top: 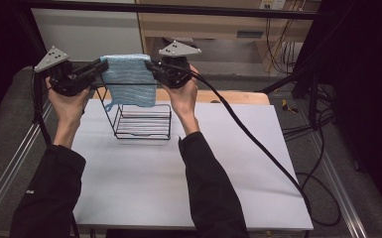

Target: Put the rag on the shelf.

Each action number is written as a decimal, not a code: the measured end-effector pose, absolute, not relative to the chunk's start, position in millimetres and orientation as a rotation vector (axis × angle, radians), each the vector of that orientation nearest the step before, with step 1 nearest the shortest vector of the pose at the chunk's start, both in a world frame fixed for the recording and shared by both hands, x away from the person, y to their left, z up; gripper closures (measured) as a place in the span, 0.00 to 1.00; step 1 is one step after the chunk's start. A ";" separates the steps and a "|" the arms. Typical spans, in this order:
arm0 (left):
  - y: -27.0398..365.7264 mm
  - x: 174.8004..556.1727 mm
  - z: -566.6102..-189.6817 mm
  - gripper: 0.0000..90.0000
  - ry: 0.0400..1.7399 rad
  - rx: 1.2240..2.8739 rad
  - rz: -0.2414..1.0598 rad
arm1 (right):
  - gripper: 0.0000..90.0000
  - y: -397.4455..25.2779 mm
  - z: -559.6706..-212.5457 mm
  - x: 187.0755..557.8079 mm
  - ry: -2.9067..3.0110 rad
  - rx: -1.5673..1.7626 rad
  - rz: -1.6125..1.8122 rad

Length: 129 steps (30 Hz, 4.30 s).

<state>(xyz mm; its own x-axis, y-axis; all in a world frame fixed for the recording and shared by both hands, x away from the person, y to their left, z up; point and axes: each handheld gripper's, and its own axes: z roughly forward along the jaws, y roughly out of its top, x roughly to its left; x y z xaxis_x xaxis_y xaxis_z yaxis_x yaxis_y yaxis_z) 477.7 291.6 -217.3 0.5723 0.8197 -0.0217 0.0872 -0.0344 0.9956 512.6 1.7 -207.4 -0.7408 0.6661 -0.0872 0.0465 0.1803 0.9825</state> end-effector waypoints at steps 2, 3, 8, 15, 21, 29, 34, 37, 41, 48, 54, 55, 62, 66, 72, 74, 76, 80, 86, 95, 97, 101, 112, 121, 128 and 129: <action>293.1 473.2 -218.2 0.89 0.799 1.510 0.698 | 0.90 1.2 -206.9 508.1 1.958 0.651 1.603; 293.6 471.2 -218.7 0.88 0.798 1.512 0.694 | 0.90 0.8 -206.5 506.5 1.965 0.644 1.603; 296.4 463.6 -223.6 0.88 0.800 1.521 0.681 | 0.90 0.4 -206.7 498.5 1.999 0.617 1.588; 298.1 455.1 -231.6 0.87 0.808 1.532 0.658 | 0.90 0.3 -208.8 488.6 2.041 0.574 1.560; 298.8 445.2 -239.0 0.86 0.815 1.554 0.645 | 0.90 -1.4 -213.9 480.7 2.101 0.565 1.547; 298.8 438.5 -243.2 0.84 0.845 1.595 0.633 | 0.90 -1.3 -223.2 476.7 2.137 0.571 1.545; 302.8 432.8 -230.3 0.79 0.886 1.586 0.598 | 0.90 -2.0 -224.3 476.2 2.137 0.565 1.548; 306.0 428.8 -218.5 0.78 0.905 1.544 0.584 | 0.90 -1.6 -225.0 476.0 2.137 0.561 1.544; 303.6 430.3 -203.6 0.83 0.931 1.543 0.584 | 0.90 -1.1 -226.2 475.4 2.140 0.549 1.533; 286.5 448.6 -195.0 0.91 0.982 1.589 0.568 | 0.89 -1.0 -228.7 473.5 2.146 0.517 1.512; 279.3 453.5 -203.9 0.96 0.993 1.640 0.550 | 0.87 -1.4 -229.6 472.5 2.161 0.501 1.499; 279.8 452.7 -205.9 0.97 0.991 1.648 0.547 | 0.87 -1.3 -229.7 472.1 2.164 0.501 1.499; 287.1 448.1 -217.0 0.99 0.982 1.675 0.523 | 0.80 -0.8 -229.3 470.2 2.184 0.512 1.513; 286.8 447.1 -224.8 0.99 0.979 1.698 0.524 | 0.74 -2.0 -227.6 468.9 2.206 0.521 1.524; 284.4 445.8 -238.4 1.00 0.970 1.737 0.532 | 0.68 -4.3 -222.2 466.1 2.189 0.545 1.591; 284.7 446.3 -243.1 0.99 0.971 1.746 0.531 | 0.71 -4.7 -221.2 466.5 2.185 0.560 1.619; 285.4 446.8 -247.1 1.00 0.969 1.748 0.525 | 0.80 -4.1 -222.1 468.2 2.199 0.587 1.617; 287.0 447.0 -253.2 0.99 0.967 1.752 0.525 | 0.94 -0.1 -231.5 473.3 2.266 0.642 1.560; 287.2 449.2 -263.4 0.99 0.972 1.758 0.524 | 0.97 1.6 -249.6 481.3 2.305 0.709 1.529; 281.8 458.7 -277.8 1.00 0.994 1.752 0.538 | 0.97 1.8 -267.8 489.6 2.267 0.765 1.524; 281.5 459.9 -278.8 0.99 0.998 1.748 0.541 | 0.97 2.5 -270.0 490.3 2.261 0.761 1.523; 283.0 457.2 -276.8 0.99 0.992 1.738 0.535 | 0.96 1.5 -268.9 488.1 2.260 0.747 1.533; 288.3 439.9 -250.1 0.82 0.931 1.709 0.553 | 0.79 -6.6 -251.0 476.0 2.214 0.707 1.629; 296.7 427.0 -248.2 0.57 0.924 1.715 0.554 | 0.53 -20.9 -236.4 464.8 2.184 0.731 1.673; 303.0 419.3 -261.0 0.39 0.941 1.754 0.547 | 0.29 -39.8 -239.8 455.7 2.179 0.771 1.639; 303.3 418.2 -264.0 0.37 0.942 1.759 0.544 | 0.27 -43.5 -241.4 454.4 2.178 0.776 1.631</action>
<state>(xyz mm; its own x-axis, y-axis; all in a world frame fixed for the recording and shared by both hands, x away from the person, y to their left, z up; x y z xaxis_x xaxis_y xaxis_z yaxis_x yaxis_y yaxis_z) 418.2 303.3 -264.0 0.5917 0.8031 -0.0700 0.3411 -0.1708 0.9244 454.4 -43.5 -241.4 -0.8051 0.5887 0.0722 0.2348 0.2046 0.9503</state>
